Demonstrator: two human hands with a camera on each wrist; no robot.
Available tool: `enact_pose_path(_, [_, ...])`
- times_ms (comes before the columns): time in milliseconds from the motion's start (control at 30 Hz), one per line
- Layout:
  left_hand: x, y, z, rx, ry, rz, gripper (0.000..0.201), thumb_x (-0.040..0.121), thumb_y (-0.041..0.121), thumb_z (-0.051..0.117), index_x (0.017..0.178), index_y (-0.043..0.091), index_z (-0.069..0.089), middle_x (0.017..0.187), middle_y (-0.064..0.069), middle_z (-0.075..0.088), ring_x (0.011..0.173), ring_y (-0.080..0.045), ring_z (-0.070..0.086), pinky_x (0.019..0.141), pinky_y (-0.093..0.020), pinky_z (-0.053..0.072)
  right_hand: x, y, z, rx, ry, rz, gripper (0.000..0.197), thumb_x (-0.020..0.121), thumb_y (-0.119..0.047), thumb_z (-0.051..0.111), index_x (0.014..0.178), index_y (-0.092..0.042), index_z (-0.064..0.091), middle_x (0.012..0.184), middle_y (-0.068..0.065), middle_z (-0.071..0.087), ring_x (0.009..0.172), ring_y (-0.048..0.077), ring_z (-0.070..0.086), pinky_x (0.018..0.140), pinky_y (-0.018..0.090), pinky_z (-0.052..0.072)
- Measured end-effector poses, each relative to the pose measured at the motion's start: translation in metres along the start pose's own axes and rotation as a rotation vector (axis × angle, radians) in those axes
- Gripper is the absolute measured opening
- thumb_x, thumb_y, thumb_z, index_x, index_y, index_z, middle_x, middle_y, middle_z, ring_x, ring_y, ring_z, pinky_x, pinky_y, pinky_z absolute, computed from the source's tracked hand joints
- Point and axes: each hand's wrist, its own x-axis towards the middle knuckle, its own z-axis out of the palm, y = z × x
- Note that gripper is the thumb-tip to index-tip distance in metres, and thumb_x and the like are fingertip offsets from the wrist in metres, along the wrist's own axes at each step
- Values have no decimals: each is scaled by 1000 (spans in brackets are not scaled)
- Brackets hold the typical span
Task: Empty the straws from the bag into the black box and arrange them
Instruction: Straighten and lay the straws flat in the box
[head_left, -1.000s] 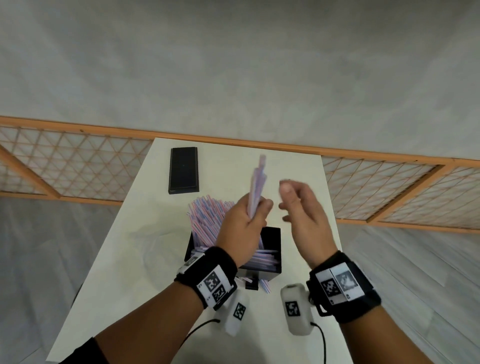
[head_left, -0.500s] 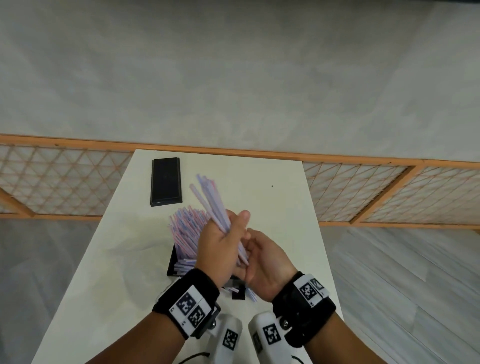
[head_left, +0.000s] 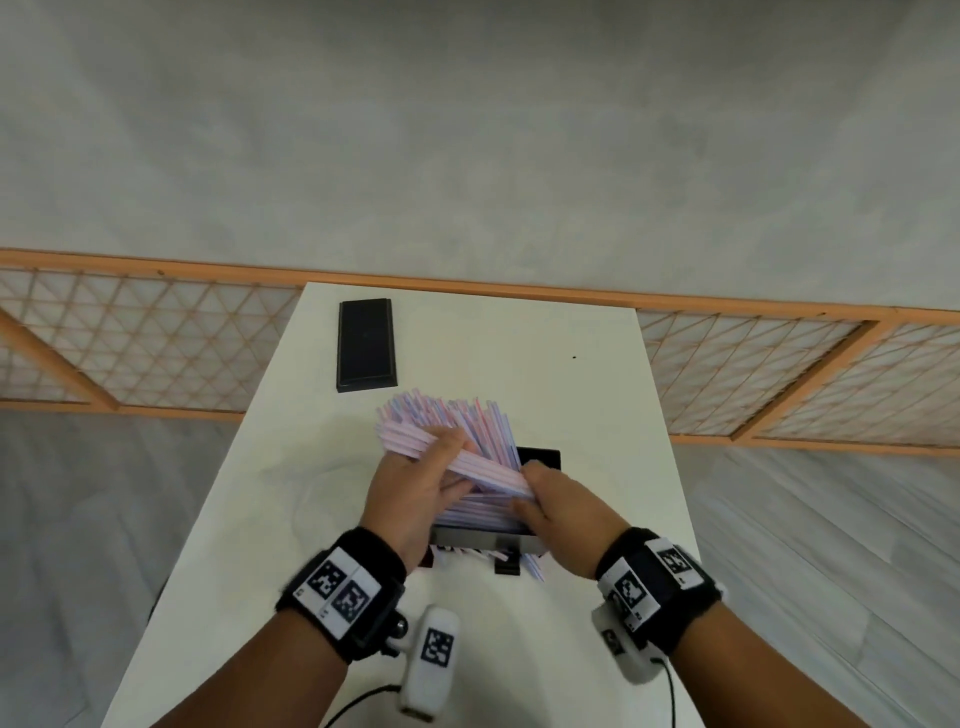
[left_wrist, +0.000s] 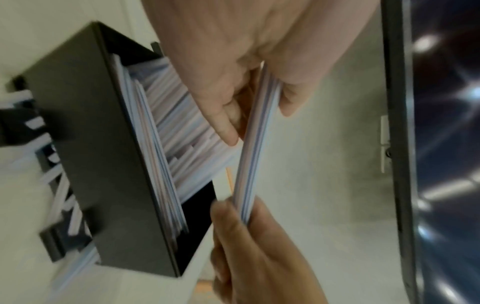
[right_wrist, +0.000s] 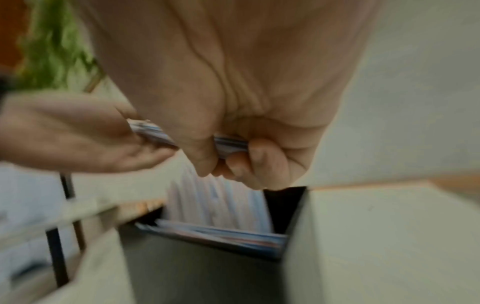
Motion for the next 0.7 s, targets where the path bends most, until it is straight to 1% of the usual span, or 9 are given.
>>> enact_pose_path(67, [8, 1, -19, 22, 79, -42, 32, 98, 18, 69, 122, 0, 56, 114, -21, 72, 101, -32, 74, 90, -44, 62, 5, 12, -1, -140, -12, 59, 11, 103, -29, 47, 100, -20, 41, 97, 8, 54, 77, 28, 53, 70, 35, 42])
enact_pose_path(133, [13, -1, -37, 133, 135, -80, 38, 96, 17, 73, 127, 8, 53, 115, -19, 70, 93, -28, 75, 87, -44, 63, 12, 20, 0, -228, -34, 117, 13, 102, -31, 44, 107, -18, 42, 103, 10, 54, 80, 29, 55, 71, 35, 43])
enact_pose_path(200, [14, -6, -52, 435, 160, -50, 39, 92, 23, 76, 124, 15, 55, 112, -11, 70, 90, -23, 75, 87, -43, 63, 19, 25, 4, -303, -63, 155, 18, 102, -30, 43, 114, -17, 42, 109, 11, 53, 86, 32, 57, 74, 36, 44])
enact_pose_path(267, [13, -11, -63, 866, 122, 21, 33, 89, 34, 76, 113, 20, 57, 106, -1, 68, 90, -16, 69, 79, -34, 58, 24, 25, 8, -368, -82, 150, 22, 101, -30, 45, 118, -15, 44, 114, 12, 53, 96, 34, 58, 76, 36, 44])
enact_pose_path(333, [10, -17, -69, 1090, 98, 84, 30, 89, 40, 75, 106, 23, 56, 103, 4, 61, 91, -16, 63, 77, -32, 53, 25, 22, 13, -433, -89, 130, 28, 99, -35, 50, 118, -15, 48, 114, 10, 54, 104, 33, 56, 81, 38, 46])
enact_pose_path(433, [10, -26, -74, 1193, 134, 197, 32, 87, 41, 75, 107, 27, 54, 106, 5, 53, 95, -19, 60, 83, -38, 55, 25, 17, 16, -568, -14, 87, 32, 94, -41, 57, 115, -17, 54, 113, 5, 56, 106, 29, 54, 83, 39, 48])
enact_pose_path(500, [8, -30, -72, 1253, 109, 238, 39, 88, 38, 75, 118, 25, 54, 114, 5, 50, 105, -22, 57, 91, -39, 54, 25, 16, 19, -574, 50, 41, 28, 94, -39, 56, 114, -19, 59, 111, 4, 59, 104, 28, 54, 81, 38, 49])
enact_pose_path(567, [6, -33, -69, 1318, 82, 259, 50, 91, 39, 73, 132, 21, 52, 125, 3, 49, 118, -22, 50, 99, -34, 49, 26, 15, 25, -575, 48, -16, 26, 96, -39, 54, 111, -19, 62, 110, 4, 61, 103, 27, 56, 81, 37, 50])
enact_pose_path(700, [2, -37, -64, 1542, -116, 483, 64, 90, 55, 66, 139, 17, 53, 137, 1, 52, 125, -21, 48, 108, -35, 41, 27, 17, 43, -655, 51, -81, 24, 100, -37, 49, 102, -23, 68, 103, 1, 66, 95, 29, 64, 78, 36, 42])
